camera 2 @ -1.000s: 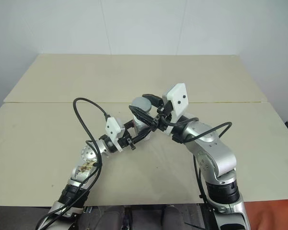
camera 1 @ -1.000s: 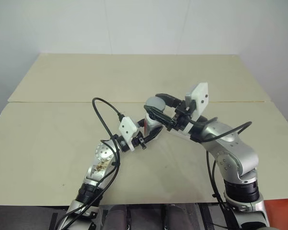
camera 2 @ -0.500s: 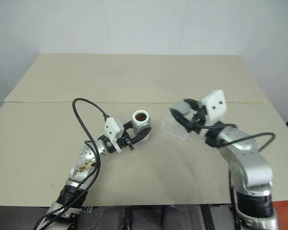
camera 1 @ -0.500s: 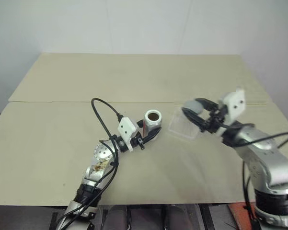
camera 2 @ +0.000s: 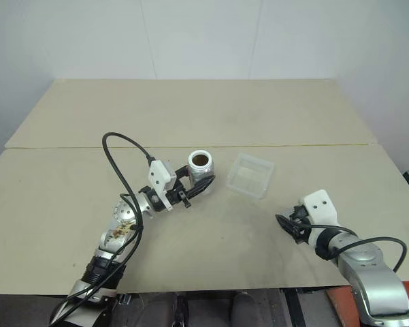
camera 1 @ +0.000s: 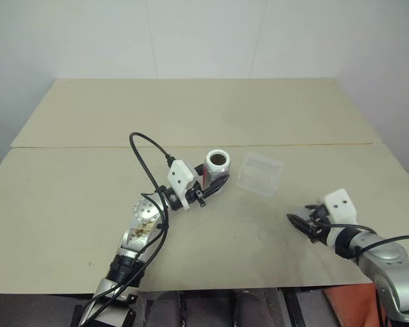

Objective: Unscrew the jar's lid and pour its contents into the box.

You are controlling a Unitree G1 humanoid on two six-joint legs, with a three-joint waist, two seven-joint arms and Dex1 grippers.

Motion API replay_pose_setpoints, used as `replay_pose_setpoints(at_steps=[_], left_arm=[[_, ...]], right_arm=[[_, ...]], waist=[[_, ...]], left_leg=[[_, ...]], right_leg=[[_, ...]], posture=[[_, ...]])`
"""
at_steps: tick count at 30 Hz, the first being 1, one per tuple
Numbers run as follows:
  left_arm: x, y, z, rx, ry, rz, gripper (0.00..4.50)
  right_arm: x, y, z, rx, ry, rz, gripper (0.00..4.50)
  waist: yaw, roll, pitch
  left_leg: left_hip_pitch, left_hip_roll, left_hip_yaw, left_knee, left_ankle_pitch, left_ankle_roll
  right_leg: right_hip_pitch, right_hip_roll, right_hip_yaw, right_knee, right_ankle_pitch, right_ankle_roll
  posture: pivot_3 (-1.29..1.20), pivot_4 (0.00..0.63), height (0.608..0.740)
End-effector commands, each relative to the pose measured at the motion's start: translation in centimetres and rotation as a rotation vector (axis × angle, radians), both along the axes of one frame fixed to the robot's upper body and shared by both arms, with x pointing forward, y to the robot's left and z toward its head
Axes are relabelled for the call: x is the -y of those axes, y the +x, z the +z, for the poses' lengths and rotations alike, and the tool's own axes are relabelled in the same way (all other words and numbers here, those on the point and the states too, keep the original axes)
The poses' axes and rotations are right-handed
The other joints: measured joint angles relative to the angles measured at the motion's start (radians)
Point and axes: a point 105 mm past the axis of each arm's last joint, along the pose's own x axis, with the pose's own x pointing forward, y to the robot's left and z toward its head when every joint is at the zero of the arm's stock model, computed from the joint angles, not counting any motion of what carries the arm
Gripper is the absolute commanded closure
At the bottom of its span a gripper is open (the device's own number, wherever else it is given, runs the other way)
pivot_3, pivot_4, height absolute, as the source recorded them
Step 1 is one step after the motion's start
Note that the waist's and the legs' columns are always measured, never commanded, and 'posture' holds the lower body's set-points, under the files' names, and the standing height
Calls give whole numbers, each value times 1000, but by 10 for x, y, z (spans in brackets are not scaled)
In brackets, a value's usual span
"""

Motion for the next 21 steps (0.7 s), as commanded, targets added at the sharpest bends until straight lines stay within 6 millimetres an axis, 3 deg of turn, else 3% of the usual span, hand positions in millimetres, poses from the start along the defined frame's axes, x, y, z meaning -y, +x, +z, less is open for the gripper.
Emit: replay_pose_setpoints(at_steps=[1, 4, 8, 14, 21], left_arm=[[4, -1, 14, 56, -20, -15, 2514], [3, 1, 14, 59, -17, -15, 2514], [3, 6, 16, 71, -11, -10, 2514], [14, 30, 18, 131, 118, 5, 2514], [44, 76, 29, 174, 289, 74, 2514]], right_arm=[[3, 0, 6, 16, -31, -6, 801], [6, -2, 11, 29, -44, -2, 26], [8, -2, 35, 119, -73, 16, 26], [-3, -4, 79, 274, -100, 80, 26], [-26, -13, 90, 330, -121, 160, 26]], waist=[[1, 0, 0], [2, 0, 0], [3, 0, 0], [3, 0, 0], [13, -1, 0]], left_leg=[[1, 0, -1, 0, 0, 0], [2, 0, -1, 0, 0, 0], [3, 0, -2, 0, -1, 1], [4, 0, -3, 0, -1, 1], [3, -2, -3, 0, -1, 2]], right_leg=[[1, 0, -1, 0, 0, 0], [3, 0, -1, -1, 0, 0], [6, 0, -2, -3, 0, 0], [7, 0, -3, -3, 0, 0], [8, 0, -4, -5, 0, 1]], posture=[[0, 150, 740], [0, 150, 740], [0, 150, 740], [0, 150, 740], [0, 150, 740]])
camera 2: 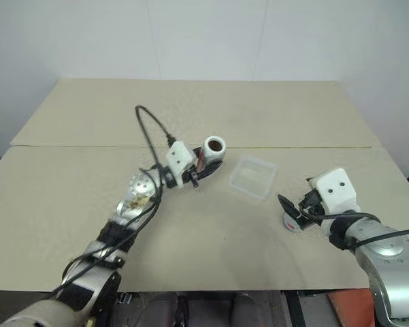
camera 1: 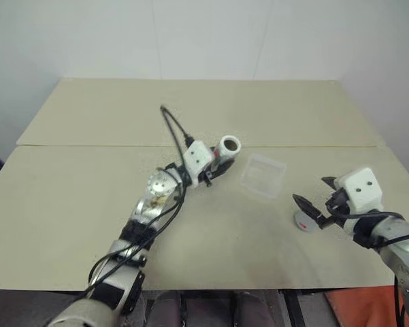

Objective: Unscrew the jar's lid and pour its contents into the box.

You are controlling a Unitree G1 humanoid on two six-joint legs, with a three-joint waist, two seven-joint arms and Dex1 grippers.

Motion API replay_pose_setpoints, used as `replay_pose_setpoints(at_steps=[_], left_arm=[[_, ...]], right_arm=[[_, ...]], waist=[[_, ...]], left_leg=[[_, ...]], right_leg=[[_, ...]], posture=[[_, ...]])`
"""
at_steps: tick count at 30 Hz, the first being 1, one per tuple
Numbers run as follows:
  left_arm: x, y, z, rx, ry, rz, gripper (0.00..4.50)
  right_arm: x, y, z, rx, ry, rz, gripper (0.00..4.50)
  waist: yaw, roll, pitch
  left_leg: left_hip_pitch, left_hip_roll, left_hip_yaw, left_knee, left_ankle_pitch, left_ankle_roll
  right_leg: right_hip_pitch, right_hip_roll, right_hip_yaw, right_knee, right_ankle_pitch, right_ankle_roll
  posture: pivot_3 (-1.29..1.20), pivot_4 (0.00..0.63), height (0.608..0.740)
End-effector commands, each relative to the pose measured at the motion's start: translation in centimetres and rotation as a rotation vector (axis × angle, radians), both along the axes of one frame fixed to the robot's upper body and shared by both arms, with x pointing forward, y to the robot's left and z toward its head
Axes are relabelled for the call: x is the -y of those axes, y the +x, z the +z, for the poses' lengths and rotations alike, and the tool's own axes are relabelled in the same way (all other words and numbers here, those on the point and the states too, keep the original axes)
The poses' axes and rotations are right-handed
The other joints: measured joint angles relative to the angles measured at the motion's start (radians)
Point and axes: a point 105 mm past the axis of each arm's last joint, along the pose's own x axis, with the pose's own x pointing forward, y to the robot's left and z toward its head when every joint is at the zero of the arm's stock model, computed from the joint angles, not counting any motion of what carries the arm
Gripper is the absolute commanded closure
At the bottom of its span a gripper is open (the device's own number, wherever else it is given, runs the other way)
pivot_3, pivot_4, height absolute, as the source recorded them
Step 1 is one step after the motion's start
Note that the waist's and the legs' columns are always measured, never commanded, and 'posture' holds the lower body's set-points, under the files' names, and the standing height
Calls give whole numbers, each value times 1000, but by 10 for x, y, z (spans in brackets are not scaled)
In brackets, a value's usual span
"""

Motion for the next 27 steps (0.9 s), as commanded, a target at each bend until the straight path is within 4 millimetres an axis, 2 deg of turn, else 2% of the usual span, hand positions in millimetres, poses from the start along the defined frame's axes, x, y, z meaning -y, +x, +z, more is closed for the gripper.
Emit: replay_pose_setpoints(at_steps=[1, 6, 10, 12, 19, 27], left_arm=[[19, 16, 15, 62, 54, 24, 2514], [46, 32, 30, 223, 248, 75, 2514], [67, 32, 41, 439, 411, 93, 2514], [77, 30, 47, 620, 531, 99, 2514], [87, 28, 55, 1153, 854, 99, 2514], [94, 21, 47, 1517, 1062, -19, 2514]], right_arm=[[-11, -7, 12, 58, -16, 47, 26], [-14, -10, 9, 65, 7, 33, 26], [-14, -15, 9, 71, 21, 10, 26], [-16, -18, 10, 75, 27, 6, 26], [-16, -26, 3, 63, 63, -34, 26], [-16, -33, -13, 19, 92, -79, 26]], waist=[[2, 0, 0], [7, -1, 1], [14, -2, 1], [14, -2, 1], [14, -3, 2], [18, -3, 2]], left_leg=[[0, 0, 0, 0, 0, 0], [-2, -1, 0, 0, -1, 1], [-3, -1, 0, 0, -1, 1], [-3, -1, 0, 0, -1, 1], [-3, -1, 0, 0, -1, 1], [-9, -1, 1, 1, -1, 1]], right_leg=[[0, 0, 0, 0, 0, 0], [0, 0, -1, 0, 0, 1], [-1, 0, -1, 0, 0, 1], [-1, 0, -2, 0, 0, 1], [-2, 0, -1, 0, -1, 2], [-8, -1, 0, 1, -1, 2]], posture=[[0, 150, 740], [0, 150, 740], [0, 150, 740], [0, 150, 740], [0, 150, 740], [0, 150, 740]])
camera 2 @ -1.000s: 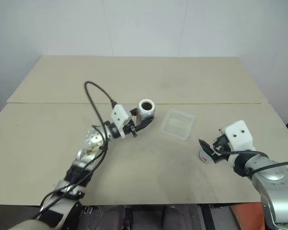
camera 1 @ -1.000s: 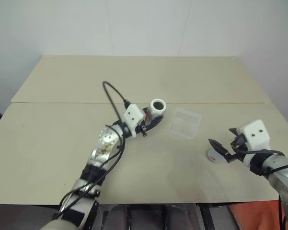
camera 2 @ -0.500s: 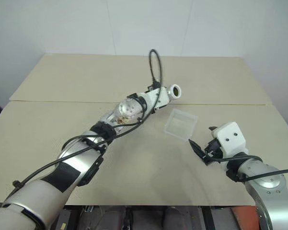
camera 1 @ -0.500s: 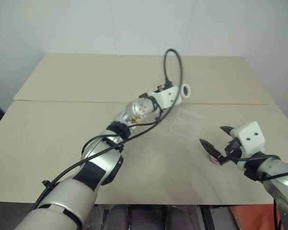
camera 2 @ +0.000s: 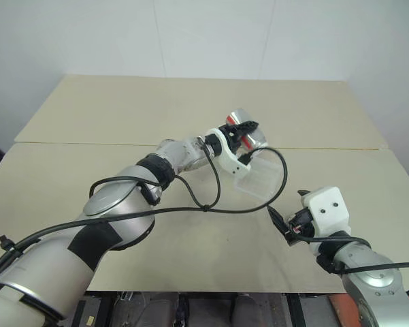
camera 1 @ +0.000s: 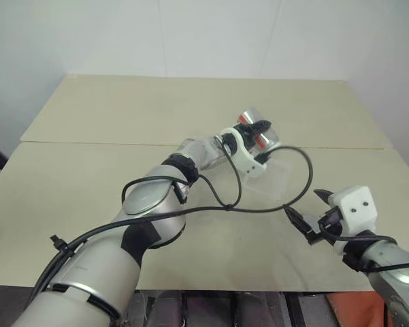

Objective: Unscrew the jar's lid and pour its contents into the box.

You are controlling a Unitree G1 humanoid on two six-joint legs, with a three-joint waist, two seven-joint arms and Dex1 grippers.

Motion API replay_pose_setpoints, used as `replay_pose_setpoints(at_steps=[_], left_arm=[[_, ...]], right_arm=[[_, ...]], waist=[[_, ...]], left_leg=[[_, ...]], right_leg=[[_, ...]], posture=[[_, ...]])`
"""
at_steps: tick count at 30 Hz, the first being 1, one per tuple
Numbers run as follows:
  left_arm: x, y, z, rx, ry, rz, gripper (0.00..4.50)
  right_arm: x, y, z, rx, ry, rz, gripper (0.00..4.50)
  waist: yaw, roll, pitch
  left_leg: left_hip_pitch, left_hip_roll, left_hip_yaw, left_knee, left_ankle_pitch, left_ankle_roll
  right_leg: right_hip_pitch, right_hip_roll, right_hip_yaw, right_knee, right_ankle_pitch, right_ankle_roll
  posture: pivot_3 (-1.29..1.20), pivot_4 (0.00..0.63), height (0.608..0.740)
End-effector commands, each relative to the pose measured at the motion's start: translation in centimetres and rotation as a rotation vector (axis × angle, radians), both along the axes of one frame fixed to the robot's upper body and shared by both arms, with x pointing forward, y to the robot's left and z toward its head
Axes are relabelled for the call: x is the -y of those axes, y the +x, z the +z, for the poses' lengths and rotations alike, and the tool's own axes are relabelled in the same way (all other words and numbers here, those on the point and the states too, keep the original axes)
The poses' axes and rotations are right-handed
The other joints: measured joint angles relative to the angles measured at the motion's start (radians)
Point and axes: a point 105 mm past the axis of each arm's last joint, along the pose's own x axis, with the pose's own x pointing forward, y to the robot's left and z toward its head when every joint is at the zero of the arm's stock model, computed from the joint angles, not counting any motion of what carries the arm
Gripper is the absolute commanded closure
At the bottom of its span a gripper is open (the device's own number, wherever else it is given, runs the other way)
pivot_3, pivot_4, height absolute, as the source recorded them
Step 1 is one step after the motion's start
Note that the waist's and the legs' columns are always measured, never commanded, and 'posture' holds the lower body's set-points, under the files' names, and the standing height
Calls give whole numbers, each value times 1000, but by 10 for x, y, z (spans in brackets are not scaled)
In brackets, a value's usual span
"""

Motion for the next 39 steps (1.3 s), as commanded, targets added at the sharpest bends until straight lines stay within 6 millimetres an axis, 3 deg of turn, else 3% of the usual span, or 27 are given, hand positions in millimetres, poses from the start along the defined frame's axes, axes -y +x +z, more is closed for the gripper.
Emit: replay_pose_setpoints(at_steps=[1, 3, 14, 17, 22, 27, 29, 36, 39], left_arm=[[11, -6, 16, 175, 111, -89, 2514], [12, -7, 14, 165, 110, -96, 2514], [9, -6, 15, 151, 85, -83, 2514], [6, 2, 15, -185, -184, 54, 2514], [2, 5, 8, -789, -608, 134, 2514], [-5, 8, 7, -1310, -1031, 98, 2514], [-7, 9, 8, -1429, -1142, 73, 2514], [-15, 11, 5, -1269, -998, 111, 2514], [-15, 12, 12, -1015, -817, 131, 2514]], right_arm=[[-1, -6, 5, 33, -17, -14, 26], [0, -7, 4, 32, -15, -27, 26], [-2, -4, 0, 20, -17, -32, 26], [-1, -2, -2, 16, -21, -31, 26], [-1, 2, 2, 29, 0, -25, 26], [0, 5, 0, 26, -1, -22, 26], [-2, 7, 1, 29, -1, -16, 26], [-4, 9, 3, 37, 5, -11, 26], [-4, 8, 3, 39, 7, -15, 26]], waist=[[1, 0, 0], [0, 0, 0], [0, 0, 0], [0, 0, 0], [-4, 1, -1], [-4, 1, -1], [-5, 1, -1], [-4, 1, -1], [-3, 1, -1]], left_leg=[[-2, 0, 0, 1, 0, 0], [-9, 0, 1, 5, 2, -3], [-9, 0, 1, 6, 1, -2], [-9, 0, 1, 6, 1, -2], [-8, 1, 4, 7, 2, -3], [-8, 1, 6, 8, 4, -6], [-8, 1, 5, 8, 4, -6], [-8, 0, 3, 8, 4, -6], [-8, 0, 3, 8, 4, -7]], right_leg=[[-3, 0, 0, 1, 0, 0], [-9, 0, 1, 3, 0, 0], [-9, 0, 0, 3, 0, 0], [-9, 0, 0, 4, 0, 0], [-8, 0, 0, 4, 0, 0], [-8, 0, -1, 5, 0, 0], [-8, 0, -1, 5, 0, 0], [-6, 0, -2, 7, 0, 0], [-6, 0, -2, 6, 0, 0]], posture=[[0, 150, 740], [0, 150, 740], [0, 150, 740], [0, 150, 740], [0, 150, 740], [0, 150, 740], [0, 150, 740], [0, 150, 740], [0, 150, 740]])
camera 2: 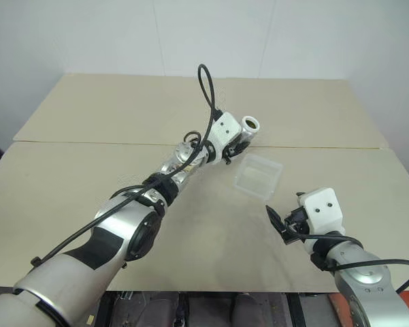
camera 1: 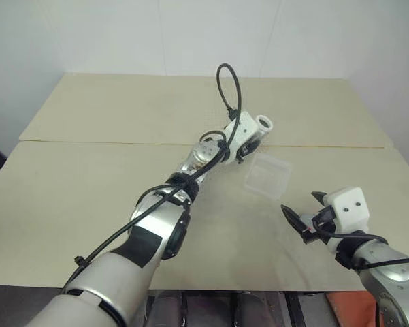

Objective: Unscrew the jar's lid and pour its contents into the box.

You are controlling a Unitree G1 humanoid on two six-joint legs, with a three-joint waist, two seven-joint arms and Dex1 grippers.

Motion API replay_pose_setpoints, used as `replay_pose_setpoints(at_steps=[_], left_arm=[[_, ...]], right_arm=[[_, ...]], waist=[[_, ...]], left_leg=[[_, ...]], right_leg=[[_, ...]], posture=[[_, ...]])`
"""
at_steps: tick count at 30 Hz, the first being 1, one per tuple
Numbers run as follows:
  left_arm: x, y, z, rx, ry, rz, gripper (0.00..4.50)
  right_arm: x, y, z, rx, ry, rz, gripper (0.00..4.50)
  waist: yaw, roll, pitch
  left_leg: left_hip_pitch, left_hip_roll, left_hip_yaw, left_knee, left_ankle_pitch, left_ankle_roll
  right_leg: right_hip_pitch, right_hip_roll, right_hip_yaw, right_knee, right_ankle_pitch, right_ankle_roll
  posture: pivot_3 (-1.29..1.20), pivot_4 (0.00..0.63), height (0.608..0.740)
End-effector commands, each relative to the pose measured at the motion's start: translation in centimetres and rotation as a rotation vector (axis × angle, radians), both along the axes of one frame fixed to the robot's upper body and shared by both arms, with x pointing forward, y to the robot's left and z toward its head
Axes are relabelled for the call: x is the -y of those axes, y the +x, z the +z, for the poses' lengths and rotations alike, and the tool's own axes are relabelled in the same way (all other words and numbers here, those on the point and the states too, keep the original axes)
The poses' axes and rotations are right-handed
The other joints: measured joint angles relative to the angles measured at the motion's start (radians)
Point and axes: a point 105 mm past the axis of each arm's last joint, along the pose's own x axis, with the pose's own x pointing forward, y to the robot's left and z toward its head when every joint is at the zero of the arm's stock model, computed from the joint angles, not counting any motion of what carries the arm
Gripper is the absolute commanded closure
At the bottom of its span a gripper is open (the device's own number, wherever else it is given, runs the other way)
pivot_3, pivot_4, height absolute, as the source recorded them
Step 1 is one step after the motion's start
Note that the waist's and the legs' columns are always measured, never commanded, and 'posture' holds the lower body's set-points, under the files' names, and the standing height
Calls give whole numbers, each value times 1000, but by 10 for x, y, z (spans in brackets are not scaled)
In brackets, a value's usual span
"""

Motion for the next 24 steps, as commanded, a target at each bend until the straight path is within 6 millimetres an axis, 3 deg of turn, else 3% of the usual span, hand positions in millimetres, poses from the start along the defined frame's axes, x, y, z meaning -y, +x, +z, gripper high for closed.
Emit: replay_pose_setpoints(at_steps=[1, 3, 5, 11, 16, 24], left_arm=[[10, -3, 29, 399, 262, -31, 2514], [16, -7, 38, 610, 414, -57, 2514], [24, -11, 44, 1028, 727, -109, 2514], [35, -18, 48, 1400, 991, -215, 2514], [43, -23, 38, 1596, 1150, -318, 2514], [48, -23, 41, 1611, 1170, -289, 2514]], right_arm=[[-3, -1, 10, 46, -6, 5, 26], [-3, -2, 8, 42, -7, 0, 26], [-2, -3, 5, 31, -18, -7, 26], [-3, -6, 4, 29, -8, -13, 26], [-1, -12, -2, 8, -15, -27, 26], [1, -19, -4, -8, -17, -39, 26]], waist=[[0, 0, 0], [2, 0, 0], [6, 0, 0], [9, 0, 0], [3, -1, 0], [2, -1, 0]], left_leg=[[0, 0, 0, 0, 0, 0], [0, 0, 0, 0, 0, 0], [-1, 0, 0, 0, 0, 0], [-2, -1, 0, 0, -2, 4], [-2, 0, 2, 0, -2, 3], [-2, 0, 0, 0, -3, 4]], right_leg=[[0, 0, 0, 0, 0, 0], [0, 0, 0, 0, 0, 0], [0, 0, 0, 0, 0, 0], [0, -1, 0, -1, 0, 1], [-2, 0, 1, -2, 0, 1], [-3, -1, 2, -2, 0, 1]], posture=[[0, 150, 740], [0, 150, 740], [0, 150, 740], [0, 150, 740], [0, 150, 740], [0, 150, 740]])
